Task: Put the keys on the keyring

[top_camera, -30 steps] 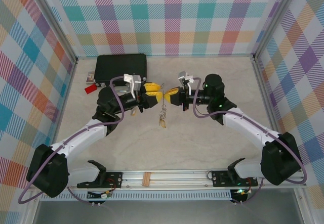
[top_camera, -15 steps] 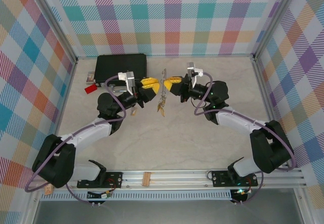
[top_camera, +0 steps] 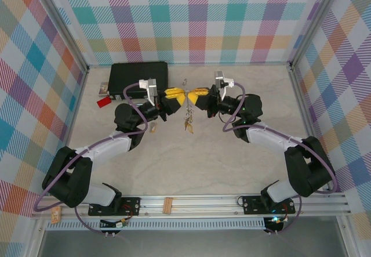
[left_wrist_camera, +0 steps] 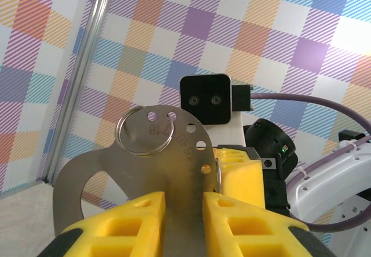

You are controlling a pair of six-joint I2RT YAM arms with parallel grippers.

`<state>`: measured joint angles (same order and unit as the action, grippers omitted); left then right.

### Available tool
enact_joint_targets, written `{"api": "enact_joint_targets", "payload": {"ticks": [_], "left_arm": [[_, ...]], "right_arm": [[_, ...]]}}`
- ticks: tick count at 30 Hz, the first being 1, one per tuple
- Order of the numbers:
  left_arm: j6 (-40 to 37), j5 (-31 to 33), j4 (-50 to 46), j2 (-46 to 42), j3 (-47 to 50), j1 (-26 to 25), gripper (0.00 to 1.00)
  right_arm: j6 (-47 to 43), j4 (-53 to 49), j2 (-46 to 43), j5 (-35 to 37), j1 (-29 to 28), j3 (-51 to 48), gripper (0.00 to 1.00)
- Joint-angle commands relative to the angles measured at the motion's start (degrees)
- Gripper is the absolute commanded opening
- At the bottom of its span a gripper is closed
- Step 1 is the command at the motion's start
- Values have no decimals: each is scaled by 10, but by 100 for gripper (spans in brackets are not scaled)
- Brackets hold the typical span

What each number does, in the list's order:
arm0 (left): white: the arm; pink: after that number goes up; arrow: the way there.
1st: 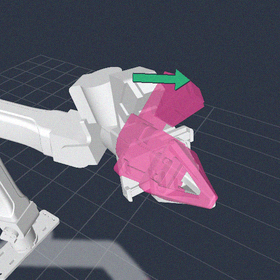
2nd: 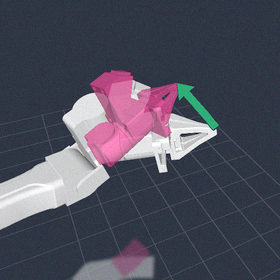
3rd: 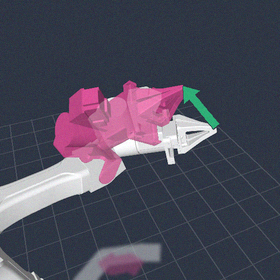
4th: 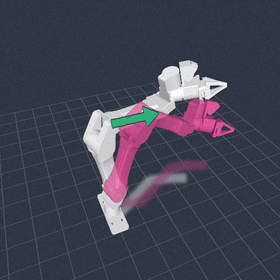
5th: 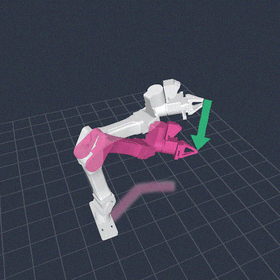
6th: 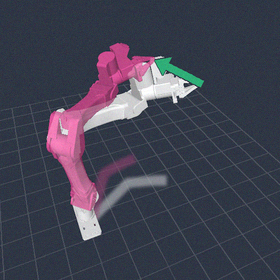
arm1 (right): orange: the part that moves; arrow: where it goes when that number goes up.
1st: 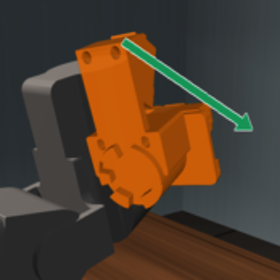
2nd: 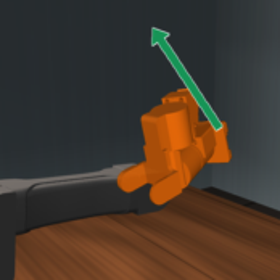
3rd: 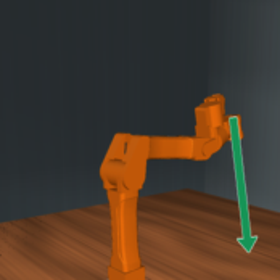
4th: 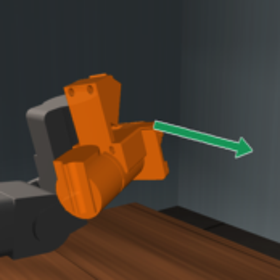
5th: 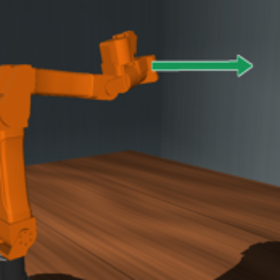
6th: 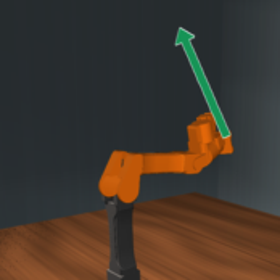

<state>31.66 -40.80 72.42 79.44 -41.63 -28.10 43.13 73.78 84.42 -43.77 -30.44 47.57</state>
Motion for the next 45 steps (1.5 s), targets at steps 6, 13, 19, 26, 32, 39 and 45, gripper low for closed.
{"api": "enact_joint_targets", "payload": {"ticks": [6, 13, 19, 26, 32, 39, 45], "left_arm": [[2, -31, 36, 6, -23, -11, 22], [-7, -7, 37, -2, -9, -12, 20], [-13, -3, 35, -11, 0, -11, 21], [-8, 12, 37, -5, 2, -11, 22], [-8, 14, 36, -9, 5, -11, 22], [1, -8, 38, -2, -5, -11, 22], [-5, 2, 37, -5, 0, -11, 22]], "right_arm": [[12, 27, 10, -9, 0, 10, 0], [-13, 1, -7, 20, 0, -4, 0], [-30, -19, -19, 30, 0, -10, 0], [-37, -23, -26, 59, 1, -21, 0], [-48, -42, -33, 67, 1, -20, 0], [-50, -55, -32, 57, 1, -14, 0], [-65, -61, -40, 75, 1, -20, 0]]}}
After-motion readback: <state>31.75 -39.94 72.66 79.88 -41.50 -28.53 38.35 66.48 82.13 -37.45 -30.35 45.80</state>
